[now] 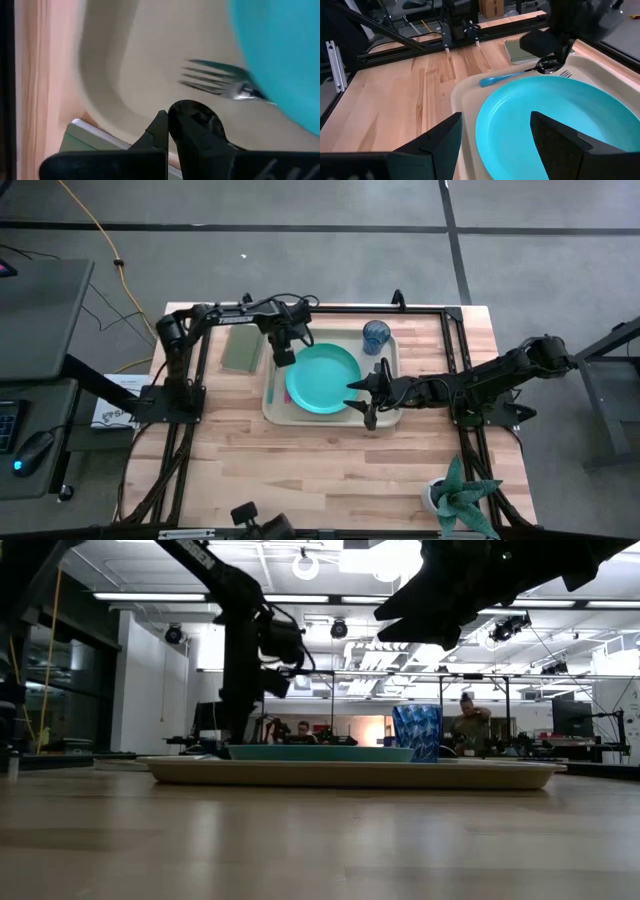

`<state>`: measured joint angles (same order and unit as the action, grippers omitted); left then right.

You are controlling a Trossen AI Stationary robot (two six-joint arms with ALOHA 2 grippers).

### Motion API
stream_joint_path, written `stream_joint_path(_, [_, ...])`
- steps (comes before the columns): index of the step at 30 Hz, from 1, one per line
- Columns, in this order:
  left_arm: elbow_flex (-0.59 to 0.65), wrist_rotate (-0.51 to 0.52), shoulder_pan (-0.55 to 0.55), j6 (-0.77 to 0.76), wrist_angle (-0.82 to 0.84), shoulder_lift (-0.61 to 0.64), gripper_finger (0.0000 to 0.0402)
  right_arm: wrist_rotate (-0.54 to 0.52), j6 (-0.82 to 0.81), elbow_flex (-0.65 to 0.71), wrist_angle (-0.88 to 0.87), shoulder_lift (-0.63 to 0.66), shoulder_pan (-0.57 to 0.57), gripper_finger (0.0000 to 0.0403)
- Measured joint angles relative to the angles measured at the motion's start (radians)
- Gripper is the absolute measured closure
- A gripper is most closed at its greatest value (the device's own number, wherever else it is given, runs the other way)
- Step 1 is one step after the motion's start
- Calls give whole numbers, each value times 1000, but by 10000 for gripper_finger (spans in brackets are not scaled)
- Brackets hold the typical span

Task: Pick and place plate/cup/fork/spoon on tray
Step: Put the blue spoon on the left side of the pink fork

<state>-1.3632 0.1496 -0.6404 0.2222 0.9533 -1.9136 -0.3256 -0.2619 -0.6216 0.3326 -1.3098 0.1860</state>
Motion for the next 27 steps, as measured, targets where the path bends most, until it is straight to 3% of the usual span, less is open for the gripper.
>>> stream_joint_path(12, [0, -34, -27, -101, -110, -38, 401, -3, 0, 0, -1, 0, 0, 176])
stream_joint_path(27, [0, -33, -62, -371, -128, -38, 401, -3, 0, 0, -1, 0, 0, 176])
